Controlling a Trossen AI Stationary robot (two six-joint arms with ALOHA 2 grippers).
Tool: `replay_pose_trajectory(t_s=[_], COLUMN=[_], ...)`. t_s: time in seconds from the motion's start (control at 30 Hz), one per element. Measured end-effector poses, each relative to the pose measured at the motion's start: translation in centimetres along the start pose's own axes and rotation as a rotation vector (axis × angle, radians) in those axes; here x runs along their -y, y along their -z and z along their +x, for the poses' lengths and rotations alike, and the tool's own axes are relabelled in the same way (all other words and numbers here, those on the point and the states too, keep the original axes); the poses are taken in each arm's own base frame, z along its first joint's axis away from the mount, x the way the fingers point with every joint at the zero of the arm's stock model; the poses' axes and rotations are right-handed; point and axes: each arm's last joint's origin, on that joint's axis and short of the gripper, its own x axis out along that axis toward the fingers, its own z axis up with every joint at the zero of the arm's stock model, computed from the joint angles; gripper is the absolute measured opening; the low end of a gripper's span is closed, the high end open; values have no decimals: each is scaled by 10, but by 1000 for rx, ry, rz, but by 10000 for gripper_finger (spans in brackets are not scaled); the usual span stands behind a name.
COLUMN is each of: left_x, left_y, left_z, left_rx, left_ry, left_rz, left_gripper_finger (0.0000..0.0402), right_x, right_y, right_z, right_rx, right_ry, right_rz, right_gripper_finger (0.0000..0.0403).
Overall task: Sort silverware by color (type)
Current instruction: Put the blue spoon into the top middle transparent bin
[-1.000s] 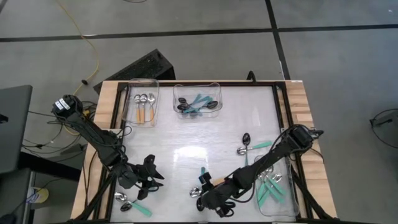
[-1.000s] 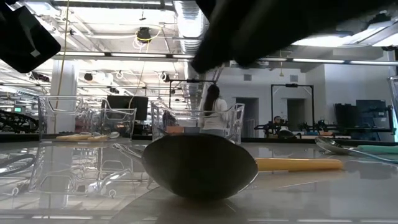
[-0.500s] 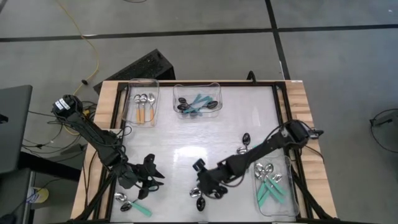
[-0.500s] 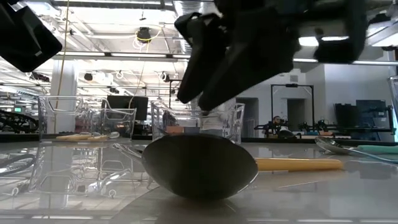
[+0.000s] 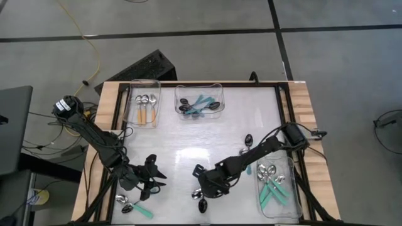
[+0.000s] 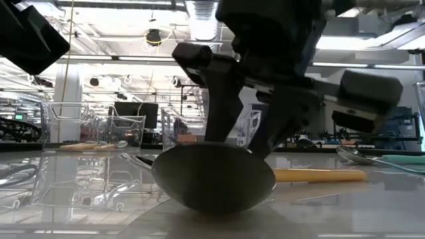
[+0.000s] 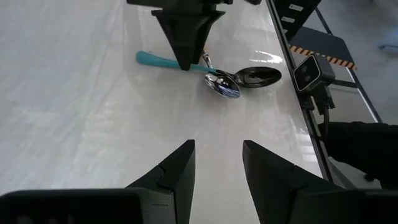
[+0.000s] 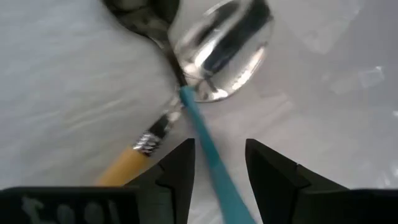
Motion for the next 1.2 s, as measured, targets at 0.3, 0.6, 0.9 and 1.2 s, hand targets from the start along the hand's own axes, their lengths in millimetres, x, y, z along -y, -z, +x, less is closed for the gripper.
replay_pose_trajectory(t_s=[0.3, 0.6, 0.9, 1.2], left_x=[0, 0, 0, 0], left_y=[0, 0, 0, 0], left_z=[0, 0, 0, 0], left_rx=[1, -8, -3, -4], left_ry=[-1, 10, 5, 6], left_rz=[-34, -55, -55, -56], left_gripper_finger=[118, 118, 118, 118], right_x=[-4, -1, 6, 10], right_y=[-2, 4, 22, 26], right_z=[0, 0, -1, -6], right_rx=[67, 124, -19, -44], right_ry=[-95, -220, -219, -208], right_rz=[23, 255, 485, 512], right_gripper_finger=[165, 160, 75, 15])
